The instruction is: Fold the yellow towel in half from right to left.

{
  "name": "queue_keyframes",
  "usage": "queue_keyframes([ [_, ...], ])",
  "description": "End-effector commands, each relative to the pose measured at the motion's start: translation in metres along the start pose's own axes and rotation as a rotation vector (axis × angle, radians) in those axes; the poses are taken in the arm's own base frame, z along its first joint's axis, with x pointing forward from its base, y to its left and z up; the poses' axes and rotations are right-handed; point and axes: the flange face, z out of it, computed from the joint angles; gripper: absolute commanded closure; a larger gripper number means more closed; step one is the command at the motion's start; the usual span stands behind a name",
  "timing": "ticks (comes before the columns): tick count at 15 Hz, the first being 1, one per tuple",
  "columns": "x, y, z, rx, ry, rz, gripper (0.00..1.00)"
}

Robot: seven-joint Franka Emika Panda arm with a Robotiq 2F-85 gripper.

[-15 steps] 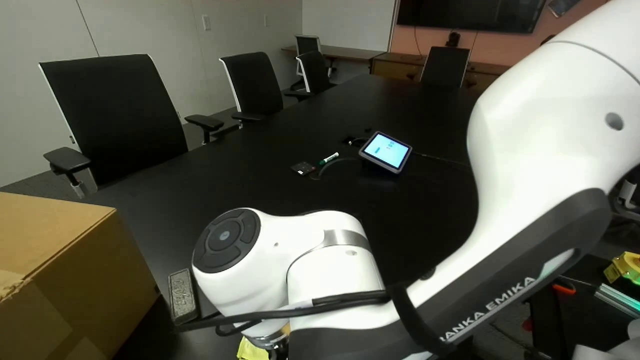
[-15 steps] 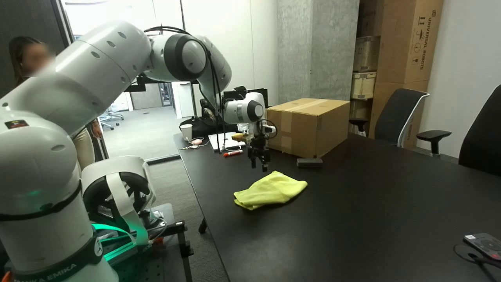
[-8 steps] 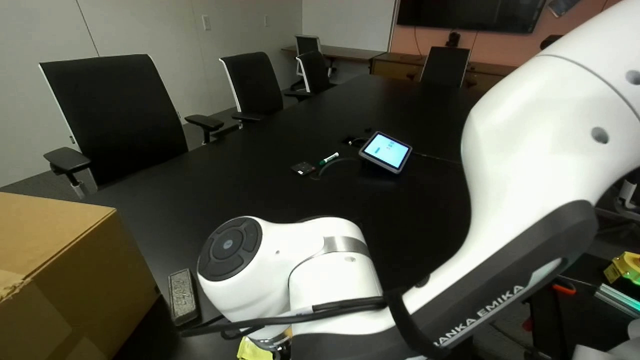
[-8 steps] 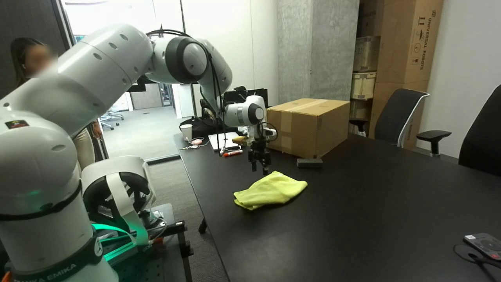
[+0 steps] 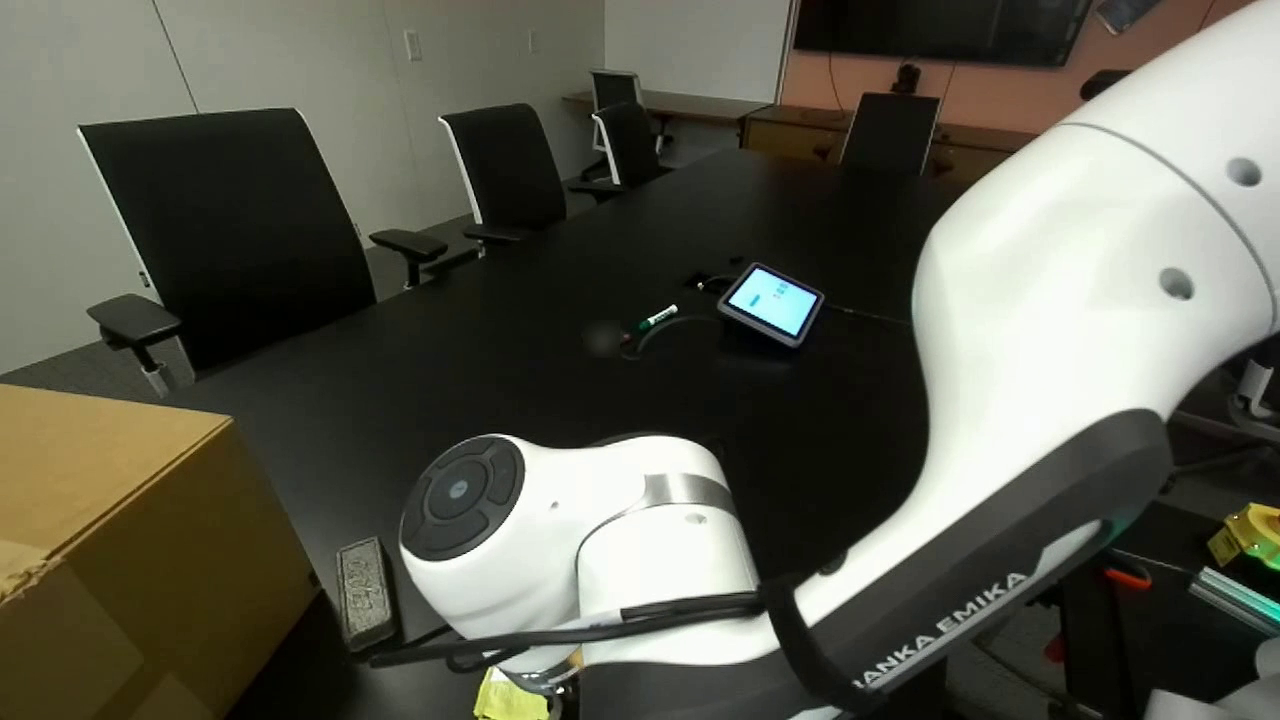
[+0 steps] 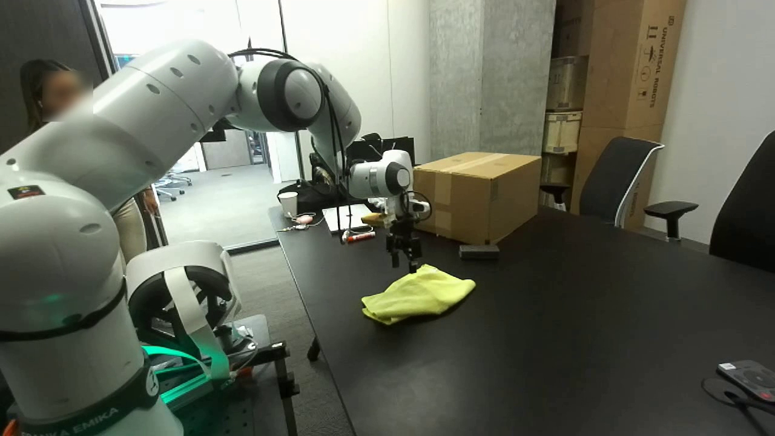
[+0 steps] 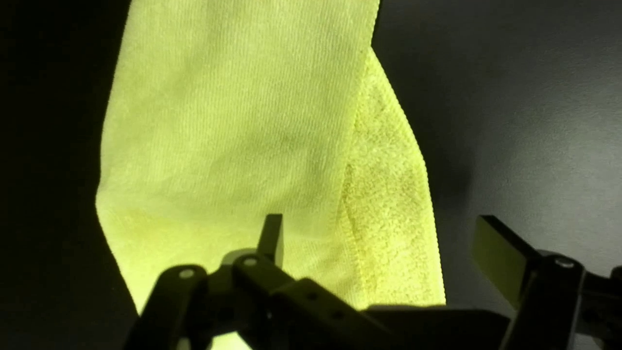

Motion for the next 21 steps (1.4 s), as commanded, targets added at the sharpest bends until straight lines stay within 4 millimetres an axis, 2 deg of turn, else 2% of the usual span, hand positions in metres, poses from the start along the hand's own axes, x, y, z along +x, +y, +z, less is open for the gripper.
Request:
queue_keyframes([
  [1, 0.008, -0.001, -0.004, -0.019, 0.020, -0.003, 0.00],
  [10, 0.020, -0.002, 0.003, -0.015, 0.022, -0.001, 0.00],
  [15, 0.028, 0.004, 0.004, -0.014, 0.023, 0.011, 0.00],
  [16, 0.029, 0.005, 0.004, -0.014, 0.023, 0.013, 0.02],
  [17, 0.031, 0.006, 0.006, -0.015, 0.025, 0.015, 0.13],
  [19, 0.032, 0.008, 0.003, -0.014, 0.025, 0.018, 0.22],
  [20, 0.033, 0.008, 0.004, -0.014, 0.025, 0.020, 0.32],
  [21, 0.033, 0.009, 0.004, -0.015, 0.025, 0.021, 0.36],
])
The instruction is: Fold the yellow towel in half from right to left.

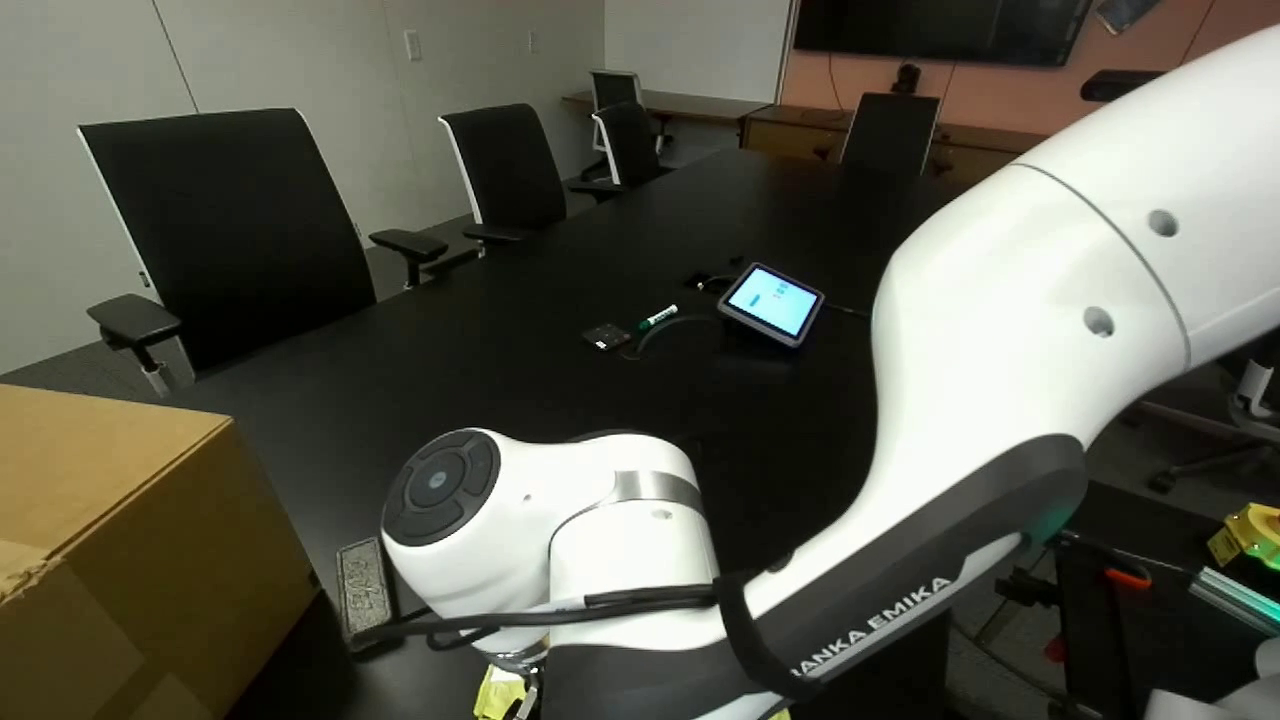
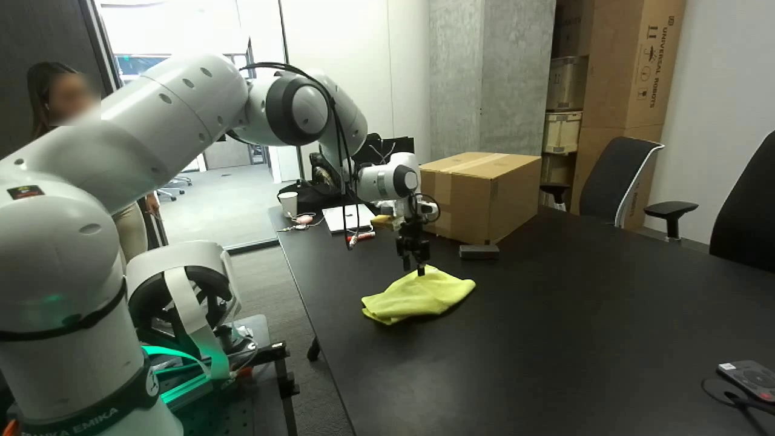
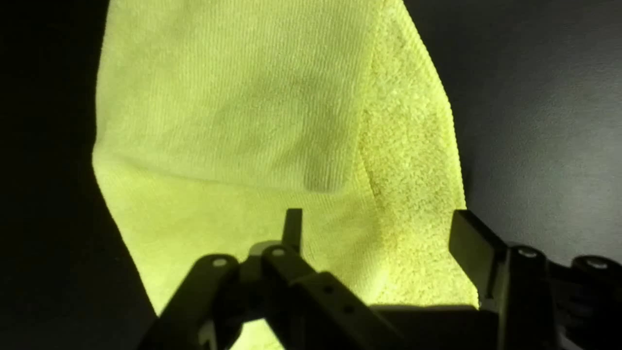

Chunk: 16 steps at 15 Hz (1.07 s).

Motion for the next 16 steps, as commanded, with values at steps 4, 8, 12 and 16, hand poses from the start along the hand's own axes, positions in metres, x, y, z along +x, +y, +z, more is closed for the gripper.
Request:
queue_keyframes([
  [4, 0.009, 0.003, -0.006, -0.004, -0.002, -0.005, 0.61],
  [8, 0.007, -0.001, -0.005, -0.001, -0.006, -0.015, 0.51],
  [12, 0.007, -0.005, -0.001, 0.002, -0.016, -0.027, 0.61],
  [16, 0.009, -0.005, 0.004, 0.003, -0.025, -0.031, 0.60],
])
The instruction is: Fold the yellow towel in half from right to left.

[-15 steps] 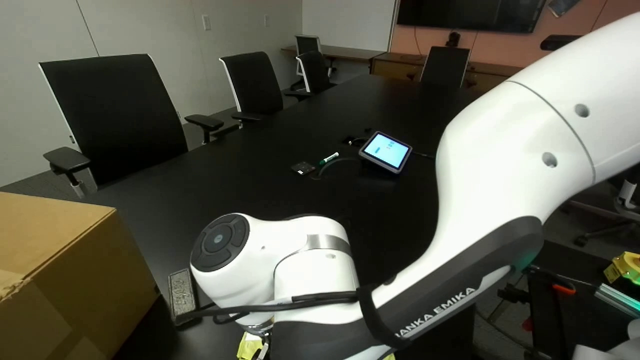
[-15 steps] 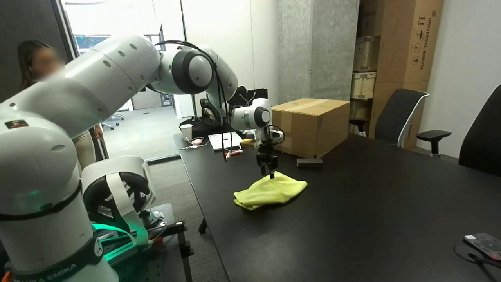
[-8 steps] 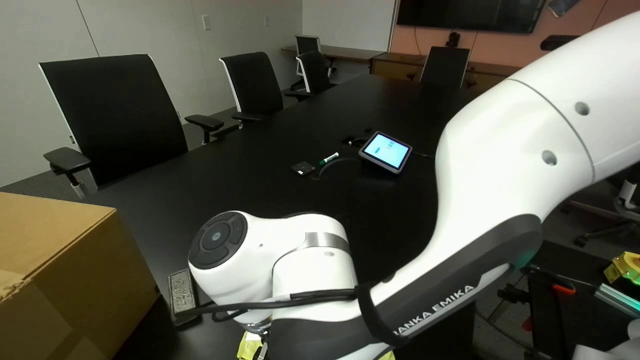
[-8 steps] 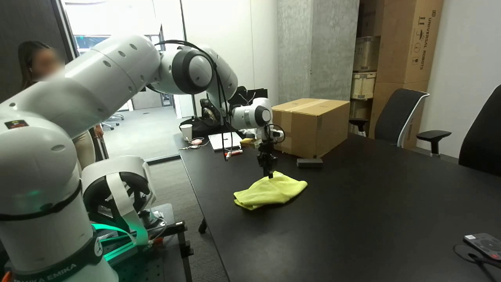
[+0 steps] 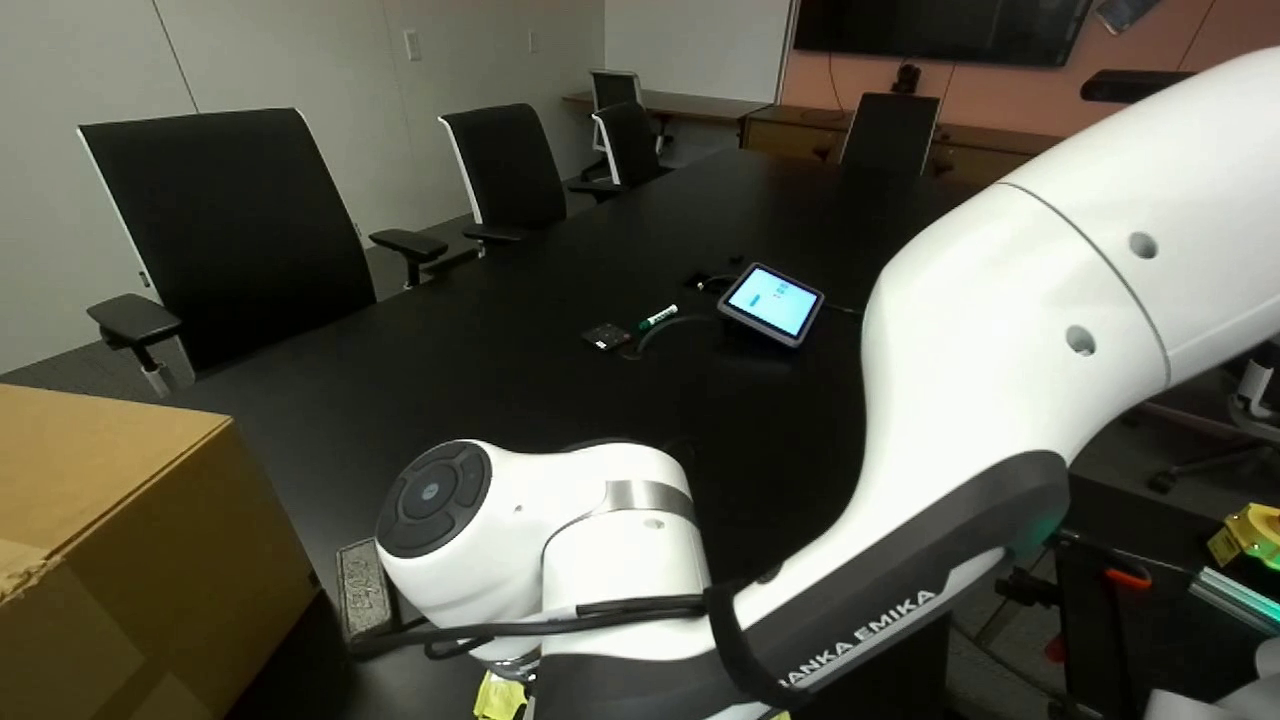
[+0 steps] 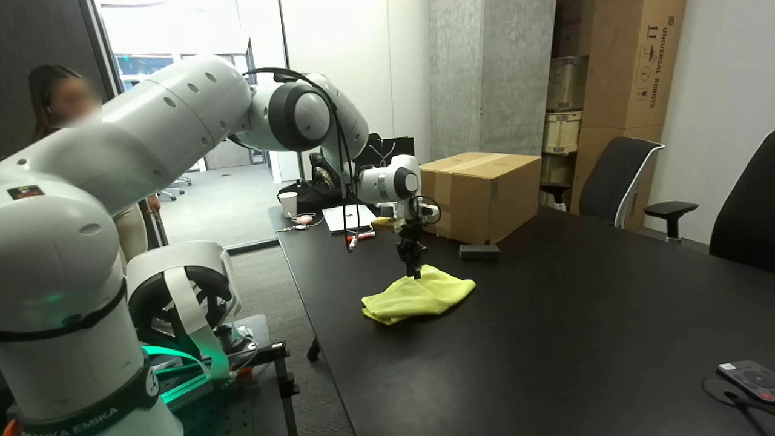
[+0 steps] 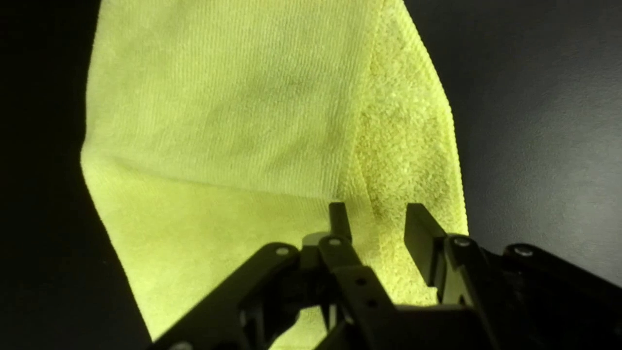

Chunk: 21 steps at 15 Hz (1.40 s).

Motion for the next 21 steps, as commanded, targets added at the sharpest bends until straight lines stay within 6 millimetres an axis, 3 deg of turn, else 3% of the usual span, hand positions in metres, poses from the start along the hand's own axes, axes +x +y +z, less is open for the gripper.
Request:
queue_keyframes([
  [1, 0.007, -0.001, -0.001, 0.006, -0.010, -0.013, 0.57],
  [2, 0.008, 0.000, -0.001, 0.006, -0.012, -0.014, 0.53],
  [6, 0.010, 0.001, 0.001, 0.007, -0.013, -0.014, 0.62],
  [12, 0.014, 0.005, 0.001, 0.004, -0.016, -0.012, 0.66],
  [21, 0.019, 0.007, 0.006, 0.001, -0.032, -0.024, 0.63],
])
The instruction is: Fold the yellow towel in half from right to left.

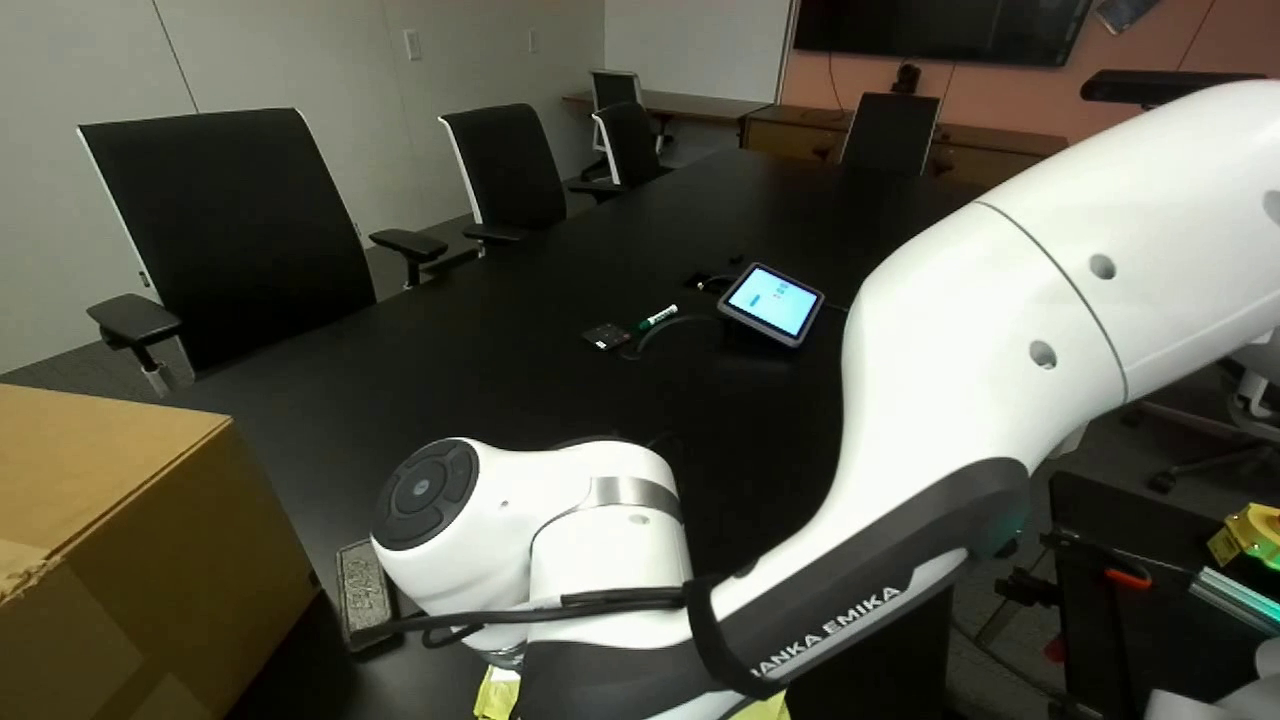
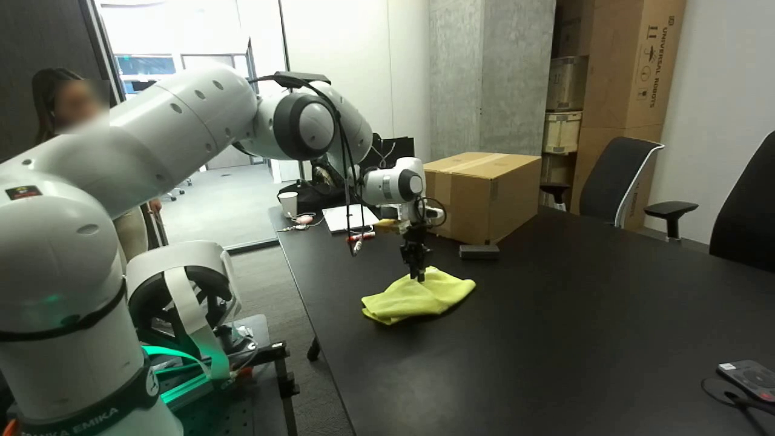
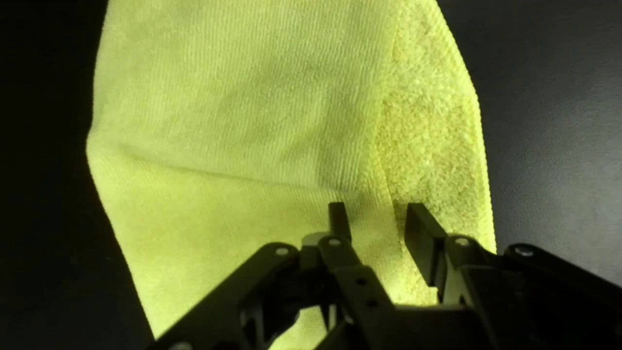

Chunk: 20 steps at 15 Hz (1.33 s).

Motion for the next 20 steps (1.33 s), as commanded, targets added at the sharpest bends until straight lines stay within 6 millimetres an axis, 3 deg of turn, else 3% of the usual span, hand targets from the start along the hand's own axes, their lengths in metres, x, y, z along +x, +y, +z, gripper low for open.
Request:
queue_keyframes([
  [1, 0.010, 0.001, 0.001, 0.011, -0.012, -0.013, 0.64],
  [4, 0.012, 0.003, 0.001, 0.010, -0.018, -0.012, 0.69],
  [7, 0.014, 0.004, 0.000, 0.009, -0.020, -0.012, 0.81],
  [9, 0.015, 0.005, 0.002, 0.007, -0.022, -0.011, 0.82],
  [10, 0.015, 0.005, 0.000, 0.008, -0.023, -0.011, 0.88],
  [12, 0.017, 0.005, 0.001, 0.006, -0.023, -0.009, 0.87],
  [17, 0.017, 0.006, -0.007, 0.007, -0.018, -0.010, 0.99],
  [20, 0.019, 0.006, -0.015, 0.006, -0.004, -0.008, 0.98],
])
